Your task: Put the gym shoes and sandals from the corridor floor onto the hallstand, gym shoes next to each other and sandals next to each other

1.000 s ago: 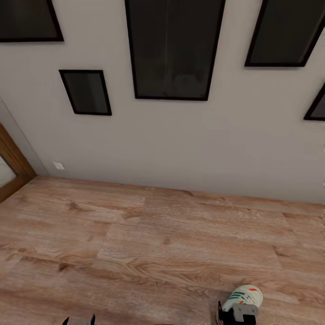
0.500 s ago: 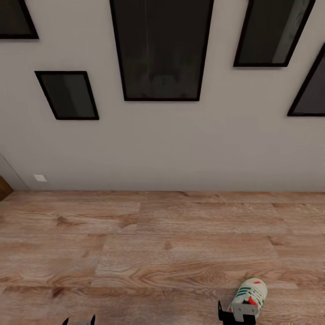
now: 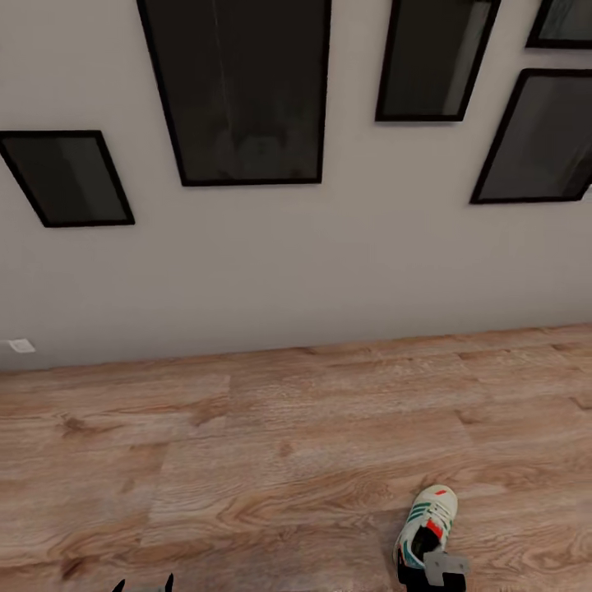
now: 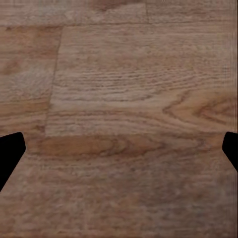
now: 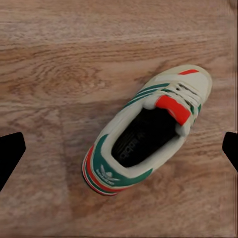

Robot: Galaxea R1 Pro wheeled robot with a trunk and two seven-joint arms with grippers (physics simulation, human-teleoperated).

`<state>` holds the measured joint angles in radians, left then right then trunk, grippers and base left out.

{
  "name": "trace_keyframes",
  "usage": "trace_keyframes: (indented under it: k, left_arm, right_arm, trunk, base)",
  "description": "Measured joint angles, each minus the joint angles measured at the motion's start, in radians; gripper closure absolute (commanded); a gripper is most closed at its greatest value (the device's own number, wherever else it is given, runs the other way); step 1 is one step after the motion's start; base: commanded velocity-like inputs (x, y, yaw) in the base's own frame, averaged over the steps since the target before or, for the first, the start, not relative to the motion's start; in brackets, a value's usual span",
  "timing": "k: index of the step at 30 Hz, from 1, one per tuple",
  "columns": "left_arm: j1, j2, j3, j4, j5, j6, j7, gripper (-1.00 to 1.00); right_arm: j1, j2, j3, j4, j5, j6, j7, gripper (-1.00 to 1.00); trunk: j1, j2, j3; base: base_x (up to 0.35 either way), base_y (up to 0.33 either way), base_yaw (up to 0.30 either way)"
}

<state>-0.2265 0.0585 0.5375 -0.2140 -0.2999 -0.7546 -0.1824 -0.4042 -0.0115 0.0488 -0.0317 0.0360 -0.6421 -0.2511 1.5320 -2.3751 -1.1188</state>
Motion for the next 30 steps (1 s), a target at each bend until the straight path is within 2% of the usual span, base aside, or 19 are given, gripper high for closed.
trace_keyframes:
  k: [30]
  left_arm:
    - [0.000, 0.000, 0.000, 0.000, 0.000, 0.000, 0.000, -1.00]
  right_arm:
    - [0.000, 0.001, 0.001, 0.001, 0.000, 0.000, 0.000, -1.00]
  trunk:
    - [0.000, 0.000, 0.000]
  base:
    - [0.000, 0.000, -0.265]
